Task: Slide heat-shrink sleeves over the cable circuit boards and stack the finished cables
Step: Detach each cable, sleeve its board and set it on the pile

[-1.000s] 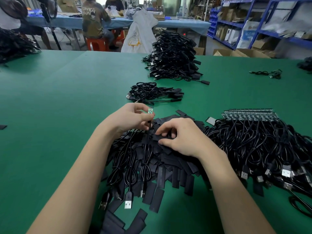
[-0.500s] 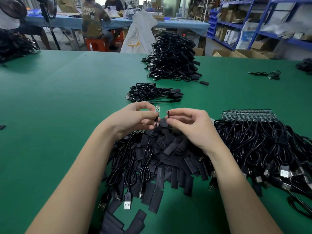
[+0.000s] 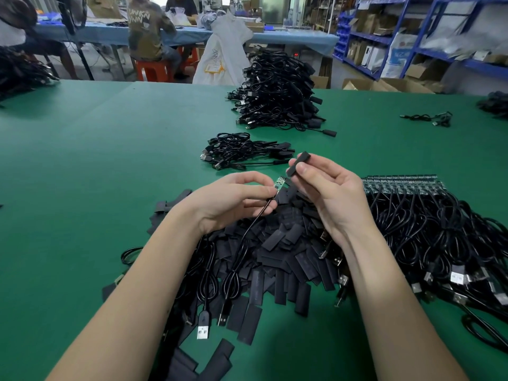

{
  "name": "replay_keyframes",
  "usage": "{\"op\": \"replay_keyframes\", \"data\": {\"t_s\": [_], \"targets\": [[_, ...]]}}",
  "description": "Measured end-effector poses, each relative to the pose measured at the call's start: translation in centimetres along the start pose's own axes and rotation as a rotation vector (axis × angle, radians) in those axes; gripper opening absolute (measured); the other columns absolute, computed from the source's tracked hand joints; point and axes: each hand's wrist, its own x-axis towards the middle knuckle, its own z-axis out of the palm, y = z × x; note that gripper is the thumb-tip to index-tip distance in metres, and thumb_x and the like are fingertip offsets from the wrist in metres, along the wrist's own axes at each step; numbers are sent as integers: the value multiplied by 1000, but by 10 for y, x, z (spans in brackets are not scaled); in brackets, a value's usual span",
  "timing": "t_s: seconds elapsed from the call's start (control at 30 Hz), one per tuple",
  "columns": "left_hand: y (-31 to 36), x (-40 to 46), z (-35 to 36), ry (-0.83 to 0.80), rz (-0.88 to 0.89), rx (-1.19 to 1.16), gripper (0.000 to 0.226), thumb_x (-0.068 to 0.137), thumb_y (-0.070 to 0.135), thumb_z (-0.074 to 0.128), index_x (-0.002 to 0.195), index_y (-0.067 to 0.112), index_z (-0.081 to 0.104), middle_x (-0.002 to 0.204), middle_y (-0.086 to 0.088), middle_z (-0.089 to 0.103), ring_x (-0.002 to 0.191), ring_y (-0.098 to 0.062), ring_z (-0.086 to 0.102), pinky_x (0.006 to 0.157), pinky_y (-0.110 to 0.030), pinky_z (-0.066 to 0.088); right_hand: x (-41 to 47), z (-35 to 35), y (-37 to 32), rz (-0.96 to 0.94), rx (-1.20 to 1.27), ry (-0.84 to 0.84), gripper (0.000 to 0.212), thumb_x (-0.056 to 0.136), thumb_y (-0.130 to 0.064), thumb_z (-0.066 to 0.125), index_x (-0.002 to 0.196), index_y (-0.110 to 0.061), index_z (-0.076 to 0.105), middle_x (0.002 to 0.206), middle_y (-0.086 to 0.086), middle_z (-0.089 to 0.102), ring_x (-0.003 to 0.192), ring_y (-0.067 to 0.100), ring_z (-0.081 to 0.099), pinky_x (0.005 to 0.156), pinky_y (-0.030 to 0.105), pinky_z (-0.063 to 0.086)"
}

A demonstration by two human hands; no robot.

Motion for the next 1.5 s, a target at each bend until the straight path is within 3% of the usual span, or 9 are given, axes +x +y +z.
{"op": "replay_keyframes", "data": {"t_s": [0.13,0.5,0.63,0.83,1.07,1.23,1.5], "targets": [[1,-1,0,-72,-12,-38,16,77,10,69,89,11,58,73,-3,65,65,-10,66,64,-15,55,-2,1,-2,26,39,-7,21,88,4,69,109,2,70,101,13,78,94,17,75,77,20,58],[2,-1,-3,-171,-33,-161,9,86,7,63,95,8,62,84,-6,63,70,-9,65,65,-15,56,-6,5,-5,49,89,-81,20,85,-1,69,104,-5,72,101,11,78,94,15,75,78,19,58],[3,-3,-5,-196,-50,-146,7,88,6,66,92,8,61,85,-7,60,69,-10,62,66,-15,56,-8,3,-7,168,95,-169,22,78,-8,72,100,-8,76,103,11,78,96,14,75,77,18,57],[4,-5,-4,-131,-47,-131,13,83,7,65,94,7,59,80,-5,64,68,-10,65,64,-15,56,-9,5,-6,241,75,-205,25,74,-8,72,99,-6,75,103,13,78,96,16,75,77,19,58],[5,-7,-3,-68,25,-35,24,76,4,70,94,11,56,81,-7,68,74,-16,68,79,-21,58,-6,5,-2,199,108,-104,22,78,-5,72,100,-4,73,99,12,78,93,14,75,76,19,58],[6,-7,-2,-30,90,51,19,79,4,70,93,8,58,77,-9,67,67,-15,65,72,-18,54,-4,6,1,208,135,-72,17,87,-1,69,103,-3,72,100,12,78,95,15,75,77,19,58],[6,-8,-3,8,143,90,18,75,12,76,89,7,65,78,-12,68,70,-17,65,75,-21,56,-6,10,4,211,130,-104,16,83,-4,70,99,-4,74,100,13,78,95,16,75,78,19,58]]}}
